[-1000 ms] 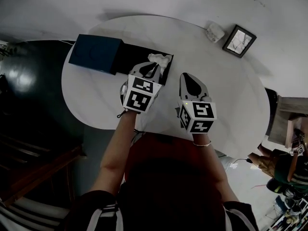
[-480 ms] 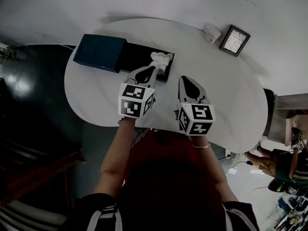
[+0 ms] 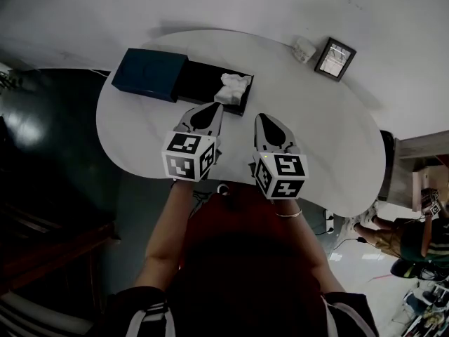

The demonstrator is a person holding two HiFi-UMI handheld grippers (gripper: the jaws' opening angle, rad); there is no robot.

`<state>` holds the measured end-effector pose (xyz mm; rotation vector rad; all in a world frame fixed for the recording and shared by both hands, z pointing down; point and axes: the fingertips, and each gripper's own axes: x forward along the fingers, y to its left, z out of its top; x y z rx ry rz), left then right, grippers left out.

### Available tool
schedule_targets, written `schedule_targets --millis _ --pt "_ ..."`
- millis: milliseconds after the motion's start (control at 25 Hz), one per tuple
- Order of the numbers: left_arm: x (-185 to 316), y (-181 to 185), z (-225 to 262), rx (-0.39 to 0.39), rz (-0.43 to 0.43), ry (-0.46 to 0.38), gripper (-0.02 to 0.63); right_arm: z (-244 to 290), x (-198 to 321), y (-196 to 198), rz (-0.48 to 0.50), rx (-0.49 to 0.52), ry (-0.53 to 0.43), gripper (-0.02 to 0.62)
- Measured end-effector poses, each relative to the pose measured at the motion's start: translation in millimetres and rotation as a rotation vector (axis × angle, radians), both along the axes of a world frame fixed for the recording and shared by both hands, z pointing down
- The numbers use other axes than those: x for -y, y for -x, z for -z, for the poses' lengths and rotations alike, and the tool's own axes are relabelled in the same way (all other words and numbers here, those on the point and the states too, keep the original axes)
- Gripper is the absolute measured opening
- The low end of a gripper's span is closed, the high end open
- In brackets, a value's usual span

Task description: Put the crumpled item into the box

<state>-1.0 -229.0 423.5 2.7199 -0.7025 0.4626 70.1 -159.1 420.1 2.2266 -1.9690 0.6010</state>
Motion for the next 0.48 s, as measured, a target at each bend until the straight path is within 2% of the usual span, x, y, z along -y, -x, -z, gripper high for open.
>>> schedule_targets --millis 240,480 --pt "-11 19 12 -0.059 0.031 -0.001 0.023 10 -12 11 0.008 -0.006 -0.025 0.014" --pt "-18 33 21 -0.086 0.059 -0.026 0.023 16 -22 15 0.014 0.007 -0.044 0.014"
